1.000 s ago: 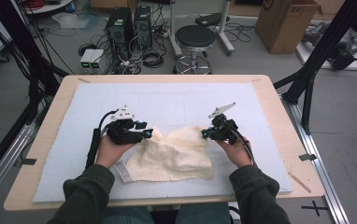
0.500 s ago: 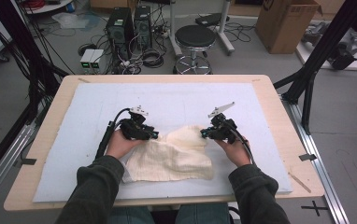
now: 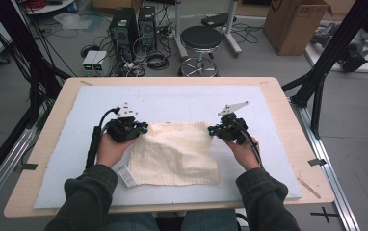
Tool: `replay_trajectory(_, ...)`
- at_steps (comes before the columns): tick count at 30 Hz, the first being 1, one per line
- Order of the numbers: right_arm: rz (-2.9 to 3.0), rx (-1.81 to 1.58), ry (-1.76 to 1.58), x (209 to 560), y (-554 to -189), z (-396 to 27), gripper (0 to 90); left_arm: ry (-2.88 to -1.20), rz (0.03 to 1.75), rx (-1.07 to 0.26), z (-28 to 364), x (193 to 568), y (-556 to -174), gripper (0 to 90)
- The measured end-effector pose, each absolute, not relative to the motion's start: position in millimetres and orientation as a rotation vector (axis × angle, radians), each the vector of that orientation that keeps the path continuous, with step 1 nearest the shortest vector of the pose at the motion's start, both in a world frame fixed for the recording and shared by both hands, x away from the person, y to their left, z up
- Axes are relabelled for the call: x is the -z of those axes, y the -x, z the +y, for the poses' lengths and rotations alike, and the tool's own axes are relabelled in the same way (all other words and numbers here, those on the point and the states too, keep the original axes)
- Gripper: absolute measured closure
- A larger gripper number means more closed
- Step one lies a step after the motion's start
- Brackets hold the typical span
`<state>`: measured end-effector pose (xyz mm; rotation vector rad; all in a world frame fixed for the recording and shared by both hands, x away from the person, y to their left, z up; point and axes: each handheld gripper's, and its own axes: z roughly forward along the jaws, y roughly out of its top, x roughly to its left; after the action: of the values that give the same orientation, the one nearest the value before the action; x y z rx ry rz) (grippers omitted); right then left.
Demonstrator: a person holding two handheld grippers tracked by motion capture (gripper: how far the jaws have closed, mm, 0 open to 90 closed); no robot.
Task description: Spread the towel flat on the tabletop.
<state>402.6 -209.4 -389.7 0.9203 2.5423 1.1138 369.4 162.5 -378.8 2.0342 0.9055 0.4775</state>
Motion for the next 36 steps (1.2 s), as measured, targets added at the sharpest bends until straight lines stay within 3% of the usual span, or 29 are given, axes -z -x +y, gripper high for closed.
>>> replay_trajectory(9, 2.687, -0.988, -0.944, 405, -401, -197, 88.8, -2.169, 0.965, -0.331, 170, 412, -346, 83.1)
replay_trajectory(20, 2.729, -0.945, -0.952, 418, -407, -194, 88.4, -2.173, 0.945, -0.238, 180, 414, -341, 57.8)
replay_trajectory(26, 2.693, -0.951, -0.974, 415, -408, -199, 88.5, -2.155, 0.957, -0.284, 186, 411, -343, 64.9)
replay_trajectory(31, 2.643, -0.966, -0.967, 408, -405, -201, 88.6, -2.125, 0.941, -0.362, 183, 407, -342, 82.6)
replay_trajectory(36, 2.606, -0.996, -0.970, 403, -403, -209, 88.6, -2.108, 0.937, -0.388, 181, 404, -342, 85.8)
